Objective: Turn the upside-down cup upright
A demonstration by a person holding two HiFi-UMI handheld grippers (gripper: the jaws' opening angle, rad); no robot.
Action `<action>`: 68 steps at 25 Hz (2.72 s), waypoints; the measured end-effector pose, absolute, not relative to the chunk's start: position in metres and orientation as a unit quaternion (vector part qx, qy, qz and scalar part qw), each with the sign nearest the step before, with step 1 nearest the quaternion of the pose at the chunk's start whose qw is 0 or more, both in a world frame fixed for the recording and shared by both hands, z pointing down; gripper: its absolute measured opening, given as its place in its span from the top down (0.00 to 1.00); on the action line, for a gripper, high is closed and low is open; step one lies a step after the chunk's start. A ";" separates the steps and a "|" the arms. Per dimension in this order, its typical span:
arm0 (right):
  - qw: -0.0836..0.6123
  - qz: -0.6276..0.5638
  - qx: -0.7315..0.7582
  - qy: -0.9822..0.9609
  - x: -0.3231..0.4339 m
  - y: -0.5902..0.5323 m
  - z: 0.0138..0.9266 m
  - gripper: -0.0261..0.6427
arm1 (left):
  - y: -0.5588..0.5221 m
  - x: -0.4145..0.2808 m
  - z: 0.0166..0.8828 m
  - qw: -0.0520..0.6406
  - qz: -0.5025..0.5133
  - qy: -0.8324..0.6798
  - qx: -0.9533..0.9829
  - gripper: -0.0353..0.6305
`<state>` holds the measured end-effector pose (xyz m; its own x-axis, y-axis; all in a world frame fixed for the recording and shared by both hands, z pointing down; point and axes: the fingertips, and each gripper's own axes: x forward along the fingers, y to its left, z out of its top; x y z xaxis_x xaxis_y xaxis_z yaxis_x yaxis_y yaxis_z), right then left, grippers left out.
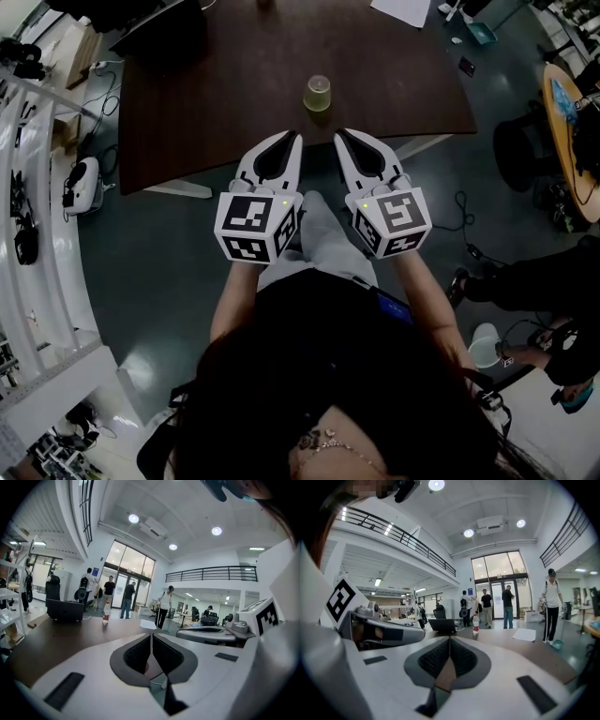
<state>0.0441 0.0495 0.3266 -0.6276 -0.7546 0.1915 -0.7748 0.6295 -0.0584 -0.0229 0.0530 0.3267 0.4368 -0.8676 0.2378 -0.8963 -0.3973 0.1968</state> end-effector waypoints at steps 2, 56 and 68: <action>0.090 0.066 0.423 -0.899 0.042 0.029 0.335 0.94 | 0.033 -0.025 0.330 0.150 0.050 -0.532 0.832 0.92; 0.362 0.158 0.333 -0.856 -0.010 -0.143 0.556 0.45 | -0.141 -0.070 0.453 0.282 0.107 -0.512 0.805 0.92; 0.334 0.202 0.362 -0.846 -0.015 -0.144 0.562 0.45 | -0.139 -0.088 0.463 0.294 0.118 -0.507 0.802 0.92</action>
<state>-0.0150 -0.1438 0.5622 -0.5144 -0.4787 0.7115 -0.7483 0.6559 -0.0997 -0.0883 -0.1391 0.4625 0.4592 -0.7434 0.4863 -0.8816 -0.3141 0.3524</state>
